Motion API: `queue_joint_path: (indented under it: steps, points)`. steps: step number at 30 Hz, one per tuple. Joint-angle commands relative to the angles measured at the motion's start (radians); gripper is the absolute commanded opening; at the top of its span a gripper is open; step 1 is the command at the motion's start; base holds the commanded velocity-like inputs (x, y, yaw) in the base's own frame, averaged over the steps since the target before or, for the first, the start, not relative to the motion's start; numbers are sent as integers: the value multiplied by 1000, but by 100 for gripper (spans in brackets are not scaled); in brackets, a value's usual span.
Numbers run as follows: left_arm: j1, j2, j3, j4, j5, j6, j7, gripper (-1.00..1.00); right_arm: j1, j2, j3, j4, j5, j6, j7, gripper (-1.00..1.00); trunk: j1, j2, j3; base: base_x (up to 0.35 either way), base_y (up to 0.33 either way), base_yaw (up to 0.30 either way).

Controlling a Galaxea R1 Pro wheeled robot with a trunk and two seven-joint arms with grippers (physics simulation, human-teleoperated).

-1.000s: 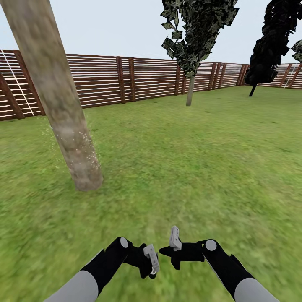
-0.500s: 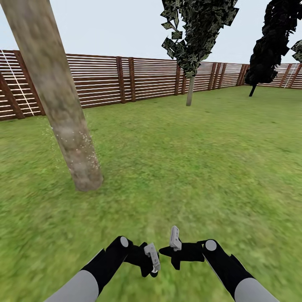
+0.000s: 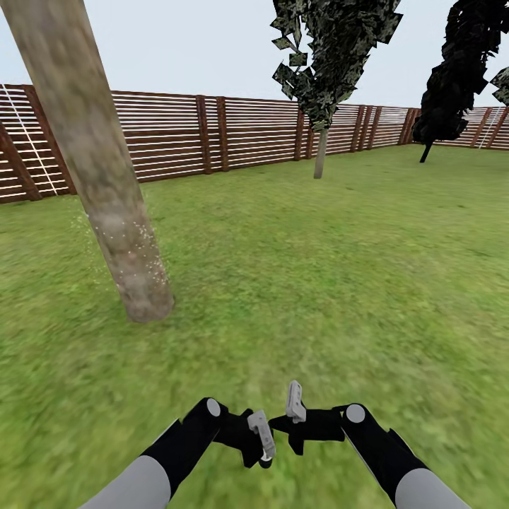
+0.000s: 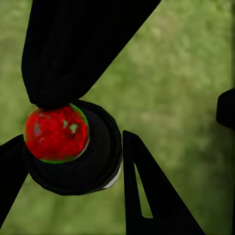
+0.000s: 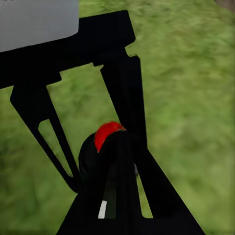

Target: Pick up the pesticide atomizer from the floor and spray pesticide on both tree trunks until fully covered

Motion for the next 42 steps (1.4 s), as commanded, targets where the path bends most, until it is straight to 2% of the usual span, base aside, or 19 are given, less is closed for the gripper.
queue_joint_path:
  steps: [1, 12, 15, 17, 18, 19, 22, 24, 26, 27, 28, 29, 31, 33, 34, 36, 39, 40, 42]
  points:
    - [0, 0, 0, 0, 0, 0, 1, -100, 0, 0, 0, 0, 0, 0, 0, -100, 0, 0, 0, 0, 0, 0]
    - [12, 20, -4, 19, -11, 5, 9, -100, 0, 0, 0, 0, 0, 0, 0, -100, 0, 0, 0, 0, 0, 0]
    - [12, 66, -5, 21, -11, 6, 9, -100, 0, 0, 1, 0, 0, 0, 0, -100, 0, 0, 0, 0, 0, 0]
    - [14, 124, -5, 22, -11, 6, 10, -100, 1, 0, 1, 1, 1, 0, 0, -100, 0, 0, 0, 0, 0, 0]
    - [15, 147, -6, 28, -11, 6, 10, -100, 1, 0, 1, 1, 1, 0, 0, 100, 0, 0, 0, 0, 0, 0]
    - [15, 183, -5, 43, -10, 6, 10, -100, 0, -1, 0, 4, 1, 0, 0, 100, 0, 0, 0, 0, 0, 0]
    - [17, 219, 9, 55, -5, 6, 59, -100, 1, -1, -2, 10, 0, -2, -5, 100, 0, 0, 0, 0, 0, 0]
    - [18, 222, 56, 126, 24, -1, 235, -100, 4, -5, -4, 44, 0, -5, -36, 100, 0, 0, 0, 0, 0, 0]
    - [18, 217, 123, 224, 119, -26, 401, -100, 5, -5, -8, 154, -4, -12, -213, 100, 0, 0, 0, 0, 0, 0]
    - [19, 218, 146, 293, 221, -108, 502, -100, 6, -3, -17, 249, -15, -37, -418, 100, 0, 0, 0, 0, 0, 0]
    - [32, 221, 157, 365, 337, -220, 614, -100, 6, -1, -53, 317, -62, -102, -617, 100, 0, 0, 0, 0, 0, 0]
    - [46, 222, 161, 391, 391, -272, 669, -100, 7, -1, -74, 345, -97, -139, -692, 100, 0, 0, 0, 0, 0, 0]
    - [128, 226, 167, 424, 531, -421, 823, -100, 11, -1, -109, 444, -220, -258, -841, 100, 0, 0, 0, 0, 0, 0]
    - [212, 227, 169, 438, 608, -575, 903, -100, 23, -5, -120, 576, -290, -428, -965, 100, 0, 0, 0, 0, 0, 0]
    - [243, 227, 170, 441, 629, -621, 932, -100, 45, -6, -122, 623, -302, -519, -1039, 100, 0, 0, 0, 0, 0, 0]
    - [265, 226, 171, 447, 664, -647, 969, -100, 93, -4, -122, 651, -309, -613, -1096, 100, 0, 0, 0, 0, 0, 0]
    - [301, 227, 170, 458, 859, -697, 1006, -100, 163, 1, -121, 657, -312, -667, -1115, 100, 0, 0, 0, 0, 0, 0]
    - [306, 230, 170, 459, 899, -722, 1008, -100, 168, 9, -121, 659, -310, -671, -1115, 100, 0, 0, 0, 0, 0, 0]
    - [308, 233, 170, 460, 915, -732, 1009, -100, 170, 19, -121, 661, -308, -672, -1114, 100, 0, 0, 0, 0, 0, 0]
